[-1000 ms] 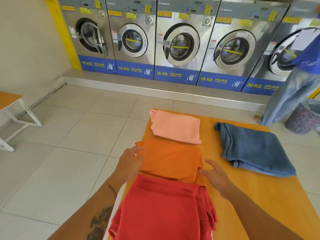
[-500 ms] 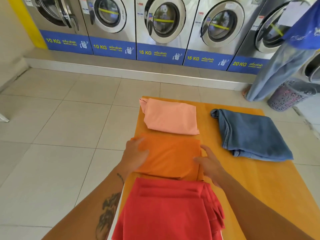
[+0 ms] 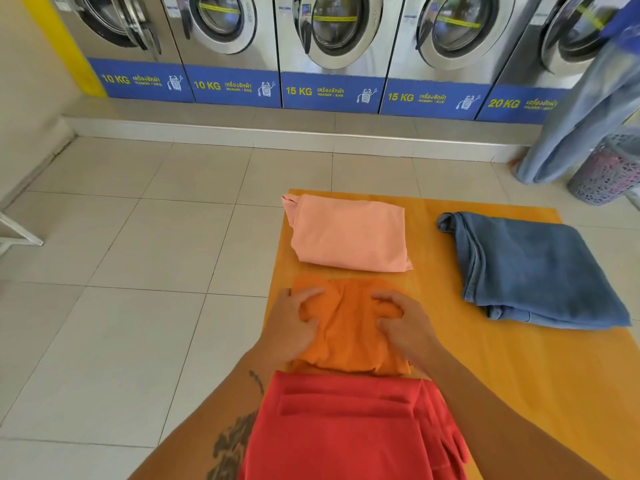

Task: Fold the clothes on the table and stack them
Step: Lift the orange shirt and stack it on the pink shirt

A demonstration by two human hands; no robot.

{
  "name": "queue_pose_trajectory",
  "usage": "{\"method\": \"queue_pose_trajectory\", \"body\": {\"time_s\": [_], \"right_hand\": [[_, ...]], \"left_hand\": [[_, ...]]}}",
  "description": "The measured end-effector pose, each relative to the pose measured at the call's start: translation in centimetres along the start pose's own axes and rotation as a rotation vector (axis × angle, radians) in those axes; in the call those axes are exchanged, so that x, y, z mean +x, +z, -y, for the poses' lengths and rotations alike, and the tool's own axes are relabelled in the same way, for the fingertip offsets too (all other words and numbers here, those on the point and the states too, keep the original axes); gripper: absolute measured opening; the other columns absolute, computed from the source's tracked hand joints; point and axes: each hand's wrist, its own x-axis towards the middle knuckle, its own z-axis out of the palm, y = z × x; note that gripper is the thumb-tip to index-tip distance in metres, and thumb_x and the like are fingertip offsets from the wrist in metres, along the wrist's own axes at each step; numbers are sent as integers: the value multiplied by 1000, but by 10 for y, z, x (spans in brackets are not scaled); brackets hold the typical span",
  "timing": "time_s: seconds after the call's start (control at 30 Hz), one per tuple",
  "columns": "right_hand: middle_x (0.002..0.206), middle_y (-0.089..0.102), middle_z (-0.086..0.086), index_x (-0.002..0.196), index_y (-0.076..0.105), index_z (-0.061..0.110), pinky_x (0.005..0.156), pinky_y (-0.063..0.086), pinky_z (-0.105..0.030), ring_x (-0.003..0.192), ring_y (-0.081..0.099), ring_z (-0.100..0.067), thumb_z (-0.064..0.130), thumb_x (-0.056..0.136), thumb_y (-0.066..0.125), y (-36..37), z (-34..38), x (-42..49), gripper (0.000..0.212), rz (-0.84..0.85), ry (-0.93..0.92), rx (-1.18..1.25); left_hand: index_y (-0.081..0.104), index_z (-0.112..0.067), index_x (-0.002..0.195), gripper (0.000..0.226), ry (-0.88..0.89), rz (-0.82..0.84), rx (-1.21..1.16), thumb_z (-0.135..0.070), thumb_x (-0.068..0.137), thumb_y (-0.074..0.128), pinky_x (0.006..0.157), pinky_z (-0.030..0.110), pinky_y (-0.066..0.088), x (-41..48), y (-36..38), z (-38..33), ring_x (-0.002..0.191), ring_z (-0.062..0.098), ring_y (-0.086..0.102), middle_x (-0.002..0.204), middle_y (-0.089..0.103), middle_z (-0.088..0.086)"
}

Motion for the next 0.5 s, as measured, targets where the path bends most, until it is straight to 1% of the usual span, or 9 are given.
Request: {"method": "queue_pose_trajectory", "body": {"time_s": [0.03,0.07,0.1,0.13,0.2,0.27,0.37,0.4,0.5], "right_hand": [[118,60,10,114,67,36,73,57,-29,90,63,-10,-2,82,59,-5,3,0,51,-9,-25,1],[115,60,14,113,67,37,71,56,-26,88,63,-6,-4,83,57,-10,6,0,51,-20,-59,-4],[115,60,18,111,67,39,72,54,-22,91,61,-3,-5,84,57,-16,10,2,52,-31,-99,-5],[115,59,22,110,67,41,76,52,-20,97,60,-1,-5,85,56,-22,14,5,53,-40,-131,-4],[120,58,25,112,67,42,87,49,-22,109,57,-1,-4,87,57,-35,26,14,54,-53,-182,27],[122,59,24,115,68,41,92,49,-25,113,56,-2,-4,88,58,-48,42,27,53,-61,-230,68],[123,60,21,116,68,40,95,49,-29,114,55,-5,-4,87,59,-60,67,53,54,-104,-302,93],[122,59,22,117,68,40,95,49,-29,114,54,-7,-4,88,58,-62,74,64,54,-121,-312,100],[126,57,13,118,67,40,90,50,-28,110,55,-10,-4,89,56,-64,86,106,53,-156,-315,113]], "left_hand": [[49,-48,132,53,10,-26,-13,-18,90,60,100,26,37,0,-1,1,124,17,43,128,37,-9],[49,-50,131,53,22,-58,-25,-18,90,60,99,26,38,0,-2,2,124,16,43,131,38,-9],[48,-51,130,53,37,-95,-32,-19,90,60,99,25,38,0,-5,1,123,14,43,134,38,-10],[48,-52,130,53,59,-137,-38,-19,91,60,99,25,39,0,-8,-1,122,12,42,136,38,-11],[47,-53,130,52,125,-217,-61,-19,92,60,102,27,41,3,-15,-10,122,10,42,136,37,-12],[47,-51,132,54,189,-283,-92,-18,92,61,99,25,43,10,-23,-26,121,9,42,137,36,-12],[48,-48,133,57,267,-364,-112,-15,90,65,92,12,40,35,-37,-52,120,6,41,138,35,-12],[49,-47,134,58,281,-383,-107,-15,89,66,90,11,39,46,-41,-60,120,6,41,138,35,-12],[49,-46,134,58,275,-419,-87,-15,88,67,91,15,37,87,-46,-77,120,6,39,140,33,-11]]}}
